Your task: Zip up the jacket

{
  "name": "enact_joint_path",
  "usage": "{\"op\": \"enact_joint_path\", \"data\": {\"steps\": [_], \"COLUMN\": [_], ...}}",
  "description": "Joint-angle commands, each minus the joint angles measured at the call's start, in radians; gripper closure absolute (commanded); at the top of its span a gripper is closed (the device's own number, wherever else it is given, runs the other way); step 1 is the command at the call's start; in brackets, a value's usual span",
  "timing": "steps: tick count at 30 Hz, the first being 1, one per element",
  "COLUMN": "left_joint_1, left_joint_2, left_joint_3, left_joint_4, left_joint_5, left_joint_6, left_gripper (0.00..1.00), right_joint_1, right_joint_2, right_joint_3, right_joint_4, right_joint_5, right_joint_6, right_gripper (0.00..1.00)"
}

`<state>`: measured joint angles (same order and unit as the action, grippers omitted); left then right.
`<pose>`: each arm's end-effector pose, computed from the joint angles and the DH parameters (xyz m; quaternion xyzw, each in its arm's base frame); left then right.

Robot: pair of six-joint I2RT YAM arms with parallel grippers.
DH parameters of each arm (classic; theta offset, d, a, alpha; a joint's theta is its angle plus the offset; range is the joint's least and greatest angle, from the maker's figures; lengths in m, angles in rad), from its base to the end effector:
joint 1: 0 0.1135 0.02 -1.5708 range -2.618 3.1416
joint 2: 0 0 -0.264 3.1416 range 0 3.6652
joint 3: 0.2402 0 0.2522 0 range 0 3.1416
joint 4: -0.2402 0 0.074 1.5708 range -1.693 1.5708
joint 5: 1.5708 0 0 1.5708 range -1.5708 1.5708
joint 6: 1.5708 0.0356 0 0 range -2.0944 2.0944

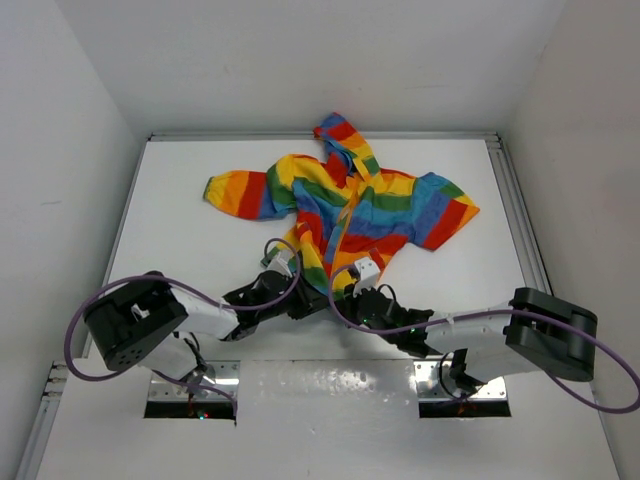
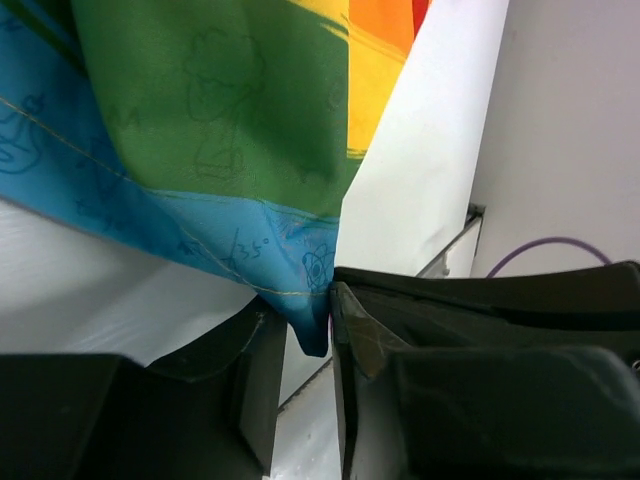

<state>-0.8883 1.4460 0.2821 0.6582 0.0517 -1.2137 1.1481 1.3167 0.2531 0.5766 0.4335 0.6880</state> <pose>0.1468 -0.1835 0.1212 -0.1265 0.8520 -0.4516 0.2328 0.1035 0.1936 0.1343 -0.0828 0.8399 0.2882 0.4523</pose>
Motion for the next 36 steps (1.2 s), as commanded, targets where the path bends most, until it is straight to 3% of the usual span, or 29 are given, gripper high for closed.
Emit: {"op": "enact_joint_path", "data": {"steps": [1,5,12,19,30,36], "left_joint_1": [-0.020,-0.020,-0.020,-0.020,-0.014,0.009], "left_joint_2": [0.033,0.043,0.027,-0.041,-0.510,-0.619], "left_joint_3": [0.009,0.017,-0.041,-0.153,-0.222,-0.305], "left_joint_4": [0.098,0.098,0.103,0.126,-0.201,-0.201], "left_joint_5": [0.036,0.037,0.054,0.103,0.020,0.042], "left_joint_6": [-0.004,0.016,0.039,0.052,0.068,0.019], "left_gripper": [0.79,1.00,1.00,1.00,1.00,1.00], "right_joint_1": [0.006,0.006,0.006,-0.019,-0.041,-0.042], "right_joint_2": [0.004,0.001,-0.016,0.018,0.153,0.174], "right_joint_3": [0.032,0.032,0.049,0.171,0.173,0.071], "right_joint_4": [0.019,0.016,-0.009,-0.067,0.103,0.258], "right_joint_5": [0.001,0.001,0.024,-0.009,-0.015,0.068], "right_joint_6": [-0.013,-0.019,-0.028,-0.056,-0.073,-0.047], "right_gripper": [1.00,1.00,1.00,1.00,1.00,1.00]}}
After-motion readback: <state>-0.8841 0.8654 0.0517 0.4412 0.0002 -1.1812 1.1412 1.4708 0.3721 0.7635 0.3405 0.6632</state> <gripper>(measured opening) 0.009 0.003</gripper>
